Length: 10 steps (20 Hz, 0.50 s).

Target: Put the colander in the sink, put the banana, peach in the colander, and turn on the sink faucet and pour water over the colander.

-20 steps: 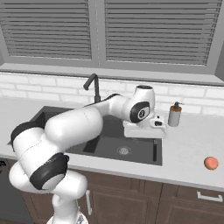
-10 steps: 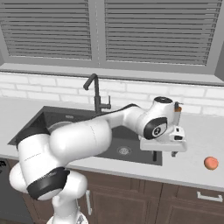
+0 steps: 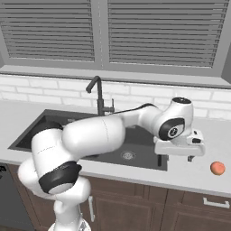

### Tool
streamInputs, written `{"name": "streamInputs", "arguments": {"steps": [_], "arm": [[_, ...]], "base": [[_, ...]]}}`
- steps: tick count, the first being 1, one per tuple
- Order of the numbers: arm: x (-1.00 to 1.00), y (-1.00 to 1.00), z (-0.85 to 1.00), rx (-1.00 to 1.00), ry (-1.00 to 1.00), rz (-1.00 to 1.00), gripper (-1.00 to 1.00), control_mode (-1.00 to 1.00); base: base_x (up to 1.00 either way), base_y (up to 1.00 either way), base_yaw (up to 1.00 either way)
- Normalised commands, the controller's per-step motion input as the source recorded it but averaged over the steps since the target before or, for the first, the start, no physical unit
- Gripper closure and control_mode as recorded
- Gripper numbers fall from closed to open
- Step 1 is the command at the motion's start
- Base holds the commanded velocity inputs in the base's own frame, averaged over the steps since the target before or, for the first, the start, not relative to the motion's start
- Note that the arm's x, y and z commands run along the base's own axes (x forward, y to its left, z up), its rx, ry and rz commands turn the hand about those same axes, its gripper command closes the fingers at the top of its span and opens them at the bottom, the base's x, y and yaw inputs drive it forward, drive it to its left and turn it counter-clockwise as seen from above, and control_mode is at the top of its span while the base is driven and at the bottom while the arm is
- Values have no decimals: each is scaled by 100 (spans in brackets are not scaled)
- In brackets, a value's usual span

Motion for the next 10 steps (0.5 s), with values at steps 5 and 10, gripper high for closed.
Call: {"name": "streamInputs", "arguments": {"steps": [5,10], "arm": [[5,0,-12,0,-4,0,-100,-100],[13,0,-12,0,-2,0,-100,-100]], "base": [[0,0,0],[0,0,0]]}}
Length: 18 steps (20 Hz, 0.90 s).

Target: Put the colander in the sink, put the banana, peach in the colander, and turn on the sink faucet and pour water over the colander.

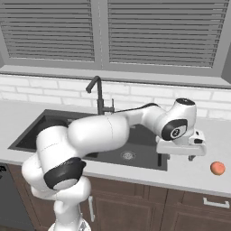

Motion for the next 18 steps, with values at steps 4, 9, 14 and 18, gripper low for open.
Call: {"name": "streamInputs", "arguments": {"steps": [4,9,14,18], "arm": [[17,0,-8,0,-2,0,-100,-100],[26,-4,0,0,-7,0,-100,-100],[24,-19,0,0,-12,0,-100,-100],[24,-12,0,0,-11,0,-100,-100]], "base": [[0,0,0],[0,0,0],[0,0,0],[0,0,0]]}}
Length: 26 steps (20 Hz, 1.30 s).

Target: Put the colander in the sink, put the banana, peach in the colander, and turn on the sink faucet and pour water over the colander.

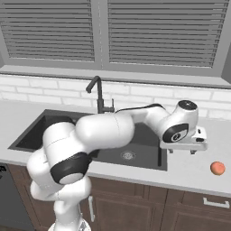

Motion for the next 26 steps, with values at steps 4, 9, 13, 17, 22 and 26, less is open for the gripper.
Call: {"name": "streamInputs", "arguments": {"steps": [4,9,13,17,22,26], "arm": [[16,0,0,0,-5,0,-100,-100],[26,-15,0,0,0,0,-100,-100],[29,-44,0,0,0,0,-100,-100],[15,-51,0,2,0,0,-100,-100],[0,-44,0,2,0,0,-100,-100],[0,-32,26,1,0,0,-100,-100]], "base": [[0,0,0],[0,0,0],[0,0,0],[0,0,0],[0,0,0],[0,0,0]]}}
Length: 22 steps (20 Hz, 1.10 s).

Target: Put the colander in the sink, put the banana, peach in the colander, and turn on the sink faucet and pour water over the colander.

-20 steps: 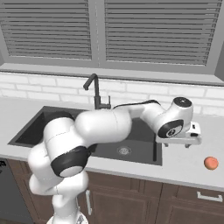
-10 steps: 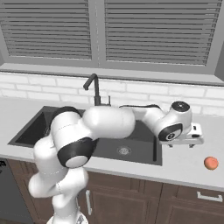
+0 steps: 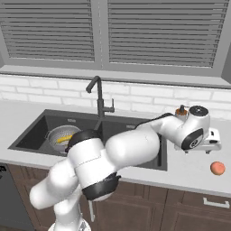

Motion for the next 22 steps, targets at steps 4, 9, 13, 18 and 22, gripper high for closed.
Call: {"name": "streamInputs", "arguments": {"steps": [4,9,13,18,22], "arm": [[0,-26,19,1,3,-1,-100,-100],[0,-2,0,1,1,-1,-100,-100],[0,0,-6,0,0,0,-100,-100],[0,0,-4,0,0,0,-100,-100],[0,0,-11,0,1,0,-100,-100]], "base": [[0,0,0],[0,0,0],[0,0,0],[0,0,0],[0,0,0]]}}
